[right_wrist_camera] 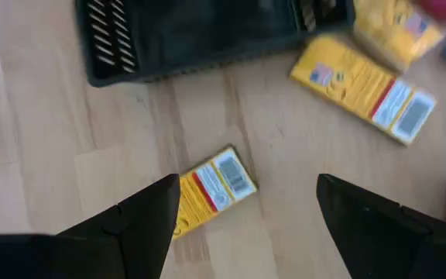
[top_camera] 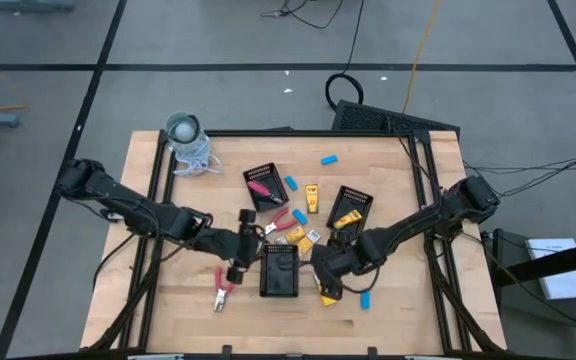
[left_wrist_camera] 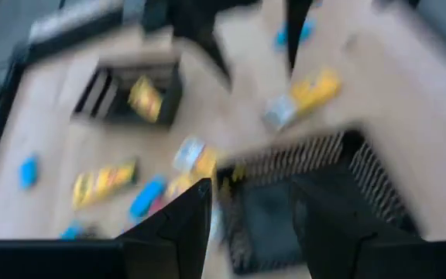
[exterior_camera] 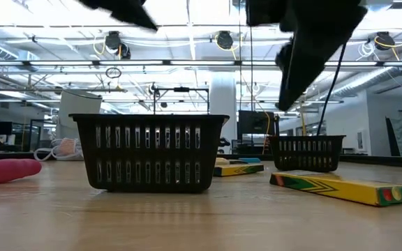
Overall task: Pick & Place School Supplies
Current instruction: Put the yellow crayon box into the left black basket
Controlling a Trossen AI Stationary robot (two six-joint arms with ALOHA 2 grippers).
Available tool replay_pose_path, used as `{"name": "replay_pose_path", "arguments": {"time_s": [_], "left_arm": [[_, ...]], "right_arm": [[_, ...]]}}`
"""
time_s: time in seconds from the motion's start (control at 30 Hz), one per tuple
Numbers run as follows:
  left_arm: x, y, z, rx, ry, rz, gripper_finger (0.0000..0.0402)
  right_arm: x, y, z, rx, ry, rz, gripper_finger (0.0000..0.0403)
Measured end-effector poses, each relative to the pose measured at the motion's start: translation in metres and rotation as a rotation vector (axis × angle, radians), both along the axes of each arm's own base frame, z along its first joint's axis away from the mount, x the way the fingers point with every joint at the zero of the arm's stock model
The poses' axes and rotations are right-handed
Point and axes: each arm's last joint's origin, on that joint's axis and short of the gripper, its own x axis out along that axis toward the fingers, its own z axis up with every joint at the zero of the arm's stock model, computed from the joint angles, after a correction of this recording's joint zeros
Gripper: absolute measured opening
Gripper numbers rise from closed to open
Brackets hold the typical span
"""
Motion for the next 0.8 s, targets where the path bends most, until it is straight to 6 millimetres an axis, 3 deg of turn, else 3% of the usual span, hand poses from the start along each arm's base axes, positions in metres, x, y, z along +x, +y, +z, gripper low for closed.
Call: {"name": "replay_pose_path", "arguments": {"time_s": [0.07,0.27,0.37,0.7,0.8], "left_arm": [[0.007,-0.004,-0.002,-0.025,-0.023,-0.041,0.0177],[0.039,-0.01,-0.049,-0.062,0.108,-0.137,0.0177],[0.061,-0.013,-0.058,-0.063,0.13,-0.151,0.0177],[0.119,-0.032,-0.054,-0.005,0.179,-0.289,0.0177],[0.133,-0.037,-0.066,0.038,0.229,-0.346,0.0177]], "right_arm": [[-0.006,0.004,-0.001,-0.045,0.029,0.016,0.0299],[-0.038,0.007,-0.006,-0.259,0.24,0.013,0.0298],[-0.049,0.007,0.001,-0.347,0.237,0.005,0.0298],[-0.079,0.012,0.036,-0.412,0.094,-0.056,0.0297],[-0.089,0.013,0.041,-0.43,0.112,-0.066,0.0297]]}}
